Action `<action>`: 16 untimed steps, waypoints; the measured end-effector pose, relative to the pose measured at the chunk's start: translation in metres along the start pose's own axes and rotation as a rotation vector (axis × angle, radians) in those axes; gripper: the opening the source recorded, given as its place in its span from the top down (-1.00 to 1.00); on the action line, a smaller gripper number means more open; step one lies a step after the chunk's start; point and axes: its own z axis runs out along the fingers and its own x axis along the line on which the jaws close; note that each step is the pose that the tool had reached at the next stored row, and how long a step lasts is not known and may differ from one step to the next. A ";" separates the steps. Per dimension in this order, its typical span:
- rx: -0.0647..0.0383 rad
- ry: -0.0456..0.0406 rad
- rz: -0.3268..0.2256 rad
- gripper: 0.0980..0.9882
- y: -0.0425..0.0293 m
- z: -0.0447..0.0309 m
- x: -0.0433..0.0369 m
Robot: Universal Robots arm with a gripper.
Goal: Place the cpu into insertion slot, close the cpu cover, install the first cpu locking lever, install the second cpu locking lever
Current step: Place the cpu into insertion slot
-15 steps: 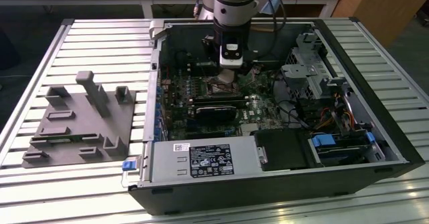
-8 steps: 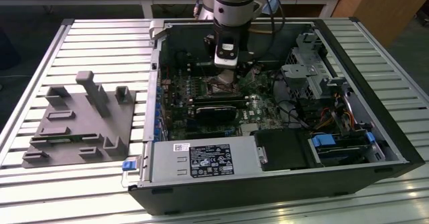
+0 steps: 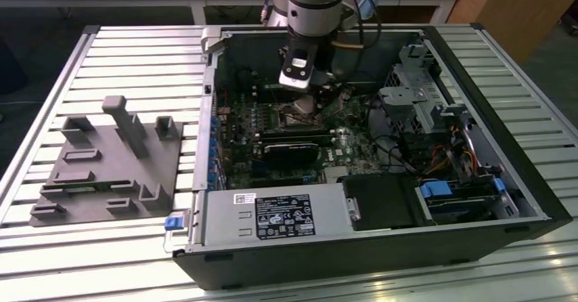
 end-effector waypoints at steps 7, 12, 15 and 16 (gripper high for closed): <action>0.001 -0.0101 0.127 0.00 -0.0001 0.0016 0.0000; 0.001 -0.0173 0.217 0.00 -0.0002 0.0028 0.0000; 0.002 -0.0218 0.272 0.00 -0.0003 0.0034 0.0000; 0.002 -0.0232 0.290 0.00 -0.0003 0.0036 0.0000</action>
